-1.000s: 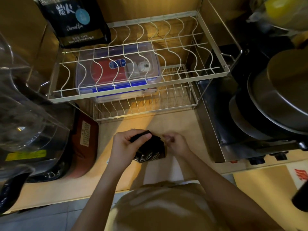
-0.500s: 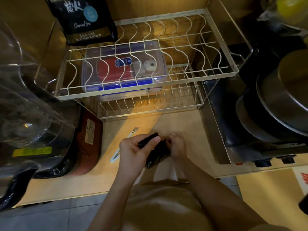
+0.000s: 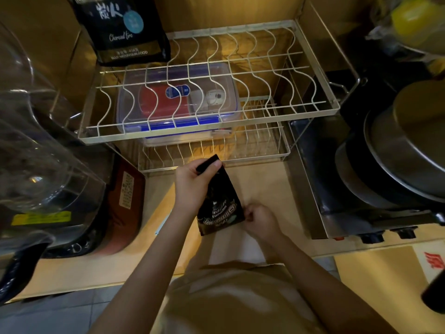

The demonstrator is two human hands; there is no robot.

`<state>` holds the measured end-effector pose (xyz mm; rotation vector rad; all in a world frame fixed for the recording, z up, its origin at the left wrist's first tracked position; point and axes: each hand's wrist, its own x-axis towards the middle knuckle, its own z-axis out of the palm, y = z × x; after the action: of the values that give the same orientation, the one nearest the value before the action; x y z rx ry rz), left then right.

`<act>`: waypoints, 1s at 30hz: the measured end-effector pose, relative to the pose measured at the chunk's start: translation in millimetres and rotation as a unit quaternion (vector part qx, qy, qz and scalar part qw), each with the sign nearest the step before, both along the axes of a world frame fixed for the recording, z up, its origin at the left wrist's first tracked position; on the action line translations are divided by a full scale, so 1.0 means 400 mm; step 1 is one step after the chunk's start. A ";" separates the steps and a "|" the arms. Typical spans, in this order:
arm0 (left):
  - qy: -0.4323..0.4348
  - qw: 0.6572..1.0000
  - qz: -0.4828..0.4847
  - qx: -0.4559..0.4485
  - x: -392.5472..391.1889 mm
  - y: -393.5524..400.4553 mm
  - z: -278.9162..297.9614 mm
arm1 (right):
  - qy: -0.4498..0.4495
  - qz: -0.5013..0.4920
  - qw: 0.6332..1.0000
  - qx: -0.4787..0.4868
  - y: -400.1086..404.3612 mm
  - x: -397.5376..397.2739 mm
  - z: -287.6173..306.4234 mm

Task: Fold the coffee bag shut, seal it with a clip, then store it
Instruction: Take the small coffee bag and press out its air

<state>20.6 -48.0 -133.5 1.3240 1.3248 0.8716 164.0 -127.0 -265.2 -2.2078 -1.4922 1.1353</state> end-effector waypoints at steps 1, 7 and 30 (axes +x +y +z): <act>0.003 1.000 0.007 -0.003 0.006 0.007 -0.002 | -0.010 0.003 1.000 0.006 0.001 -0.006 0.002; 0.101 0.995 0.001 0.020 0.019 0.069 0.005 | -0.024 -0.015 0.999 0.024 -0.001 -0.026 0.002; 0.385 0.894 -0.220 -0.069 -0.152 -0.096 -0.295 | -0.015 0.002 1.000 -0.001 -0.004 -0.023 0.026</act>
<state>-40.2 -86.5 -251.4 1.8453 1.5272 -0.1002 154.9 -128.6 -254.7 -2.2332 -1.5096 1.1113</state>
